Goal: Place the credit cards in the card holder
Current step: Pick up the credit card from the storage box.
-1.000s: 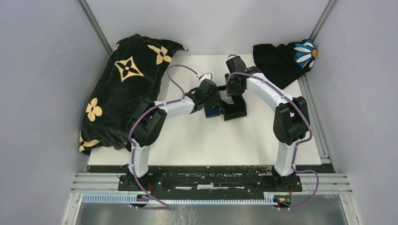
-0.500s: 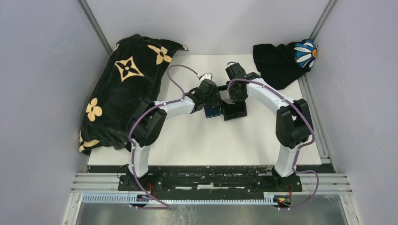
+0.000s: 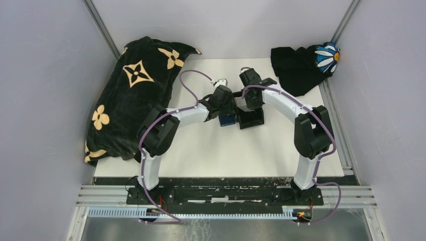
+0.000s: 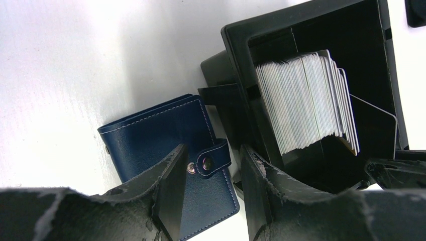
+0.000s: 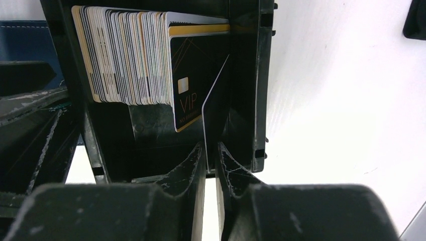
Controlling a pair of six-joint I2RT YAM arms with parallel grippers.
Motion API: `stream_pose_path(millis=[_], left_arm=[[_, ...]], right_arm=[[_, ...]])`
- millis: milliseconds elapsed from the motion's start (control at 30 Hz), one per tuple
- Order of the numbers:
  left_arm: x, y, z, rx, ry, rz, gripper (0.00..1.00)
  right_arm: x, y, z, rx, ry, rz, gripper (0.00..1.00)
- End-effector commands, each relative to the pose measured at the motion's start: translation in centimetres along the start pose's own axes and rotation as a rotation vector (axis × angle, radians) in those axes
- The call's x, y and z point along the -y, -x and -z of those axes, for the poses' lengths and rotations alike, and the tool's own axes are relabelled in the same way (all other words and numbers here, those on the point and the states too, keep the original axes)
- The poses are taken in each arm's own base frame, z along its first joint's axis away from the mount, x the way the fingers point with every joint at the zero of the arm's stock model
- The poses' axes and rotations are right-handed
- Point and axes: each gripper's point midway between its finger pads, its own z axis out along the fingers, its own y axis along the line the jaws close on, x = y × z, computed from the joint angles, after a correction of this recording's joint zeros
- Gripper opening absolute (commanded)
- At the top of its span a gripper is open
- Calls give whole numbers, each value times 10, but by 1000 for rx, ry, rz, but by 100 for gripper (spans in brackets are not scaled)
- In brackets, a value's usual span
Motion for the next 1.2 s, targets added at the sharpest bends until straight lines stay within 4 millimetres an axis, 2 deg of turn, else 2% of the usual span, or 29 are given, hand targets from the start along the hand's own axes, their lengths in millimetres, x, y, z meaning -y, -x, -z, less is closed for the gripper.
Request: stream_pose_path(millis=[0,133,300,533,667,800,933,1167], left_arm=[[19,16,0,47,-61,-37,50],[18,16,1,50,-57,-36,50],[13,22,9,66,-32,-47,51],[-6,44,38,143,50,-76,57],[-10,54,63,197,43,-77,58],[-8,59,92,258,-23,-91,59],[11,54,124,303,-209,-126,59],[43,24,182,314,-560,-272,63]], right_arm=[[1,14,2,26,-26,23,14],[3,14,2,14,-47,36,2],[7,23,16,55,-69,29,1],[13,45,63,157,-66,9,1],[7,45,97,208,-21,9,1],[-1,31,126,245,61,-10,1],[-15,9,147,251,208,-24,1],[-46,-34,182,232,486,-11,1]])
